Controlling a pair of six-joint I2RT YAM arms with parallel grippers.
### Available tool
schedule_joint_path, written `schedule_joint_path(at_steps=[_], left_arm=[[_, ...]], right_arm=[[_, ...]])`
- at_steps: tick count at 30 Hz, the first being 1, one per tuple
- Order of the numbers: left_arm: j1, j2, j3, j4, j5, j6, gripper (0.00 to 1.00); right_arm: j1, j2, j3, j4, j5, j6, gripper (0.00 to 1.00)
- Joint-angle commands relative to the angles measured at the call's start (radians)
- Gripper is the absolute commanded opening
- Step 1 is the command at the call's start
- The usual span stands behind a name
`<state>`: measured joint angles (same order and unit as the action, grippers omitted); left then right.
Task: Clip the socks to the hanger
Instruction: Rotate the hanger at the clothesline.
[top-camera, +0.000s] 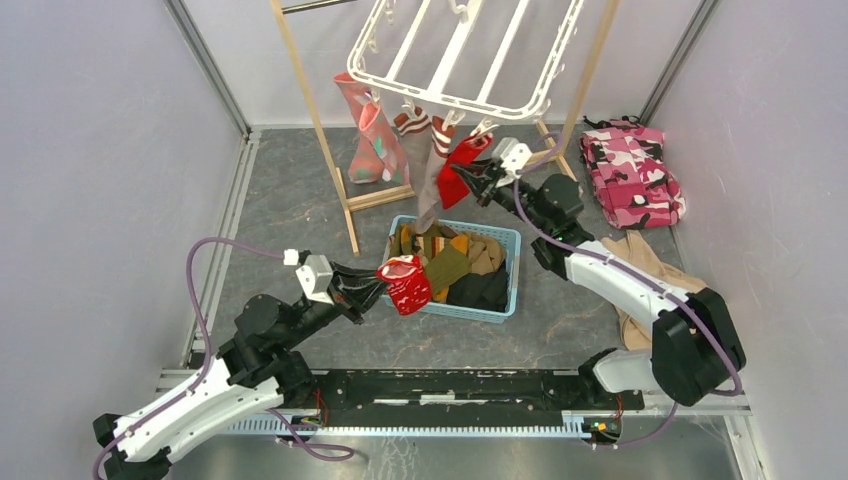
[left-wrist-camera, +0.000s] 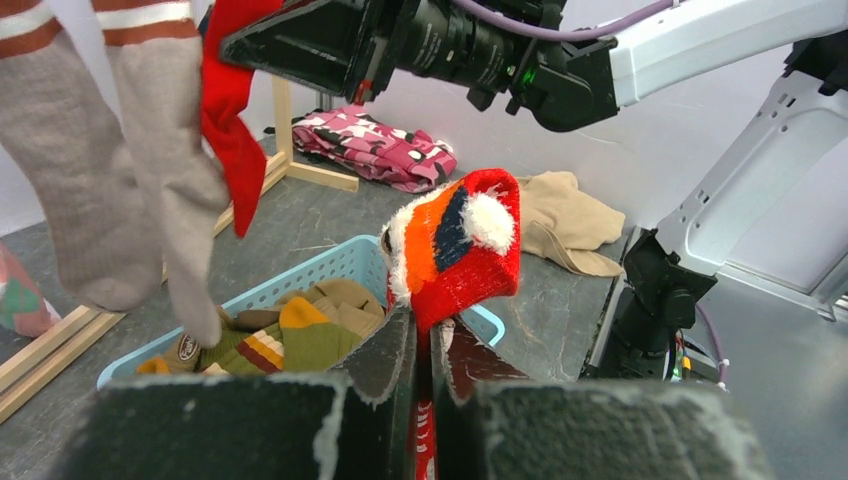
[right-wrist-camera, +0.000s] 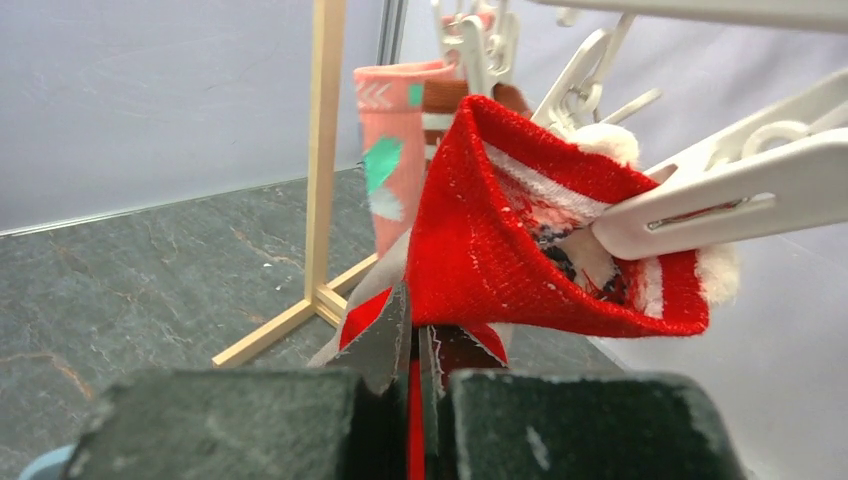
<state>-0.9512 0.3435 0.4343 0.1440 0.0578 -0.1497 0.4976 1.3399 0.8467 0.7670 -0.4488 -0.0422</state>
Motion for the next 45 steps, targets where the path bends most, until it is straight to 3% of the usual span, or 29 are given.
schedule_joint_path(at_steps=[1,6,12,16,18,24,28,34,40,45], left_arm=[[-0.002,-0.033,0.001,0.003,0.002,0.026,0.02],[-0.003,-0.071,0.010,-0.030,-0.003,0.019,0.02],[-0.003,-0.132,0.021,-0.071,-0.019,0.011,0.02],[-0.002,-0.167,0.024,-0.089,-0.036,0.007,0.02],[-0.003,-0.176,0.021,-0.087,-0.041,0.003,0.02],[-0.002,-0.176,0.023,-0.073,-0.043,-0.008,0.02],[-0.003,-0.173,0.015,-0.042,-0.038,-0.014,0.02],[-0.003,-0.136,0.013,0.000,-0.029,-0.021,0.02],[-0.003,-0.049,-0.016,0.151,-0.043,-0.019,0.02],[-0.003,0.061,0.000,0.234,-0.009,-0.005,0.02]], right_arm=[[0.123,0.045,0.095,-0.065,0.252,-0.083,0.00],[0.249,0.178,0.250,-0.095,0.484,-0.098,0.00],[0.345,0.332,0.445,-0.123,0.642,-0.119,0.04],[0.370,0.370,0.502,-0.127,0.637,-0.129,0.14],[0.379,0.371,0.498,-0.120,0.598,-0.142,0.24],[0.385,0.254,0.325,-0.118,0.474,-0.196,0.58],[0.386,0.094,0.129,-0.118,0.451,-0.239,0.71],[0.385,-0.097,-0.048,-0.198,0.396,-0.304,0.79],[0.369,-0.273,-0.168,-0.235,0.379,-0.349,0.85],[0.313,-0.285,-0.177,-0.207,0.230,-0.291,0.88]])
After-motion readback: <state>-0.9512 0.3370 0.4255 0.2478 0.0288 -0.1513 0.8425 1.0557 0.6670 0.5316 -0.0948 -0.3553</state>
